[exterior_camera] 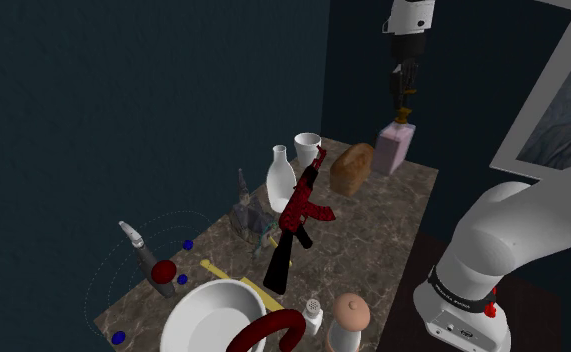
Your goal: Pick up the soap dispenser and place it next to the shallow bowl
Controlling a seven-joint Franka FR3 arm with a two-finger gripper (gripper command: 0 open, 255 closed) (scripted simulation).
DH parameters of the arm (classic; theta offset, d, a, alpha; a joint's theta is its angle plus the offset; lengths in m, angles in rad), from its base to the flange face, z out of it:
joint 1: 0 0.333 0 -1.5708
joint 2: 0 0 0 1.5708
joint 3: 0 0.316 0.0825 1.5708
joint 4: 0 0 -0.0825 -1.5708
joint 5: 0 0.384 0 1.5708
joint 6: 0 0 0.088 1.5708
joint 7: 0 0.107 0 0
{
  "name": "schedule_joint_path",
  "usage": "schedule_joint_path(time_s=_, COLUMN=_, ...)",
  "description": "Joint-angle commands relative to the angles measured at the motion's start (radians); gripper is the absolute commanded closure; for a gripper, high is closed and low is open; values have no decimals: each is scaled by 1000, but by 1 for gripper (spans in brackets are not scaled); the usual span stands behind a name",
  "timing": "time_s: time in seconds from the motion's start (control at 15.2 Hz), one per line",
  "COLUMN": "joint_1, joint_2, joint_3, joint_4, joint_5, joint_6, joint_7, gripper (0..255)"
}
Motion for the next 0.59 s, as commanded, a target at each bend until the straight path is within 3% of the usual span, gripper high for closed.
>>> schedule_joint_path(time_s=0.0, joint_1=1, joint_2=13, joint_3=1, joint_4=41, joint_5=2, joint_6=-29, joint_7=-3, gripper=255)
schedule_joint_path(time_s=0.53, joint_1=6, joint_2=58, joint_3=4, joint_4=189, joint_5=9, joint_6=-132, joint_7=-12, gripper=255)
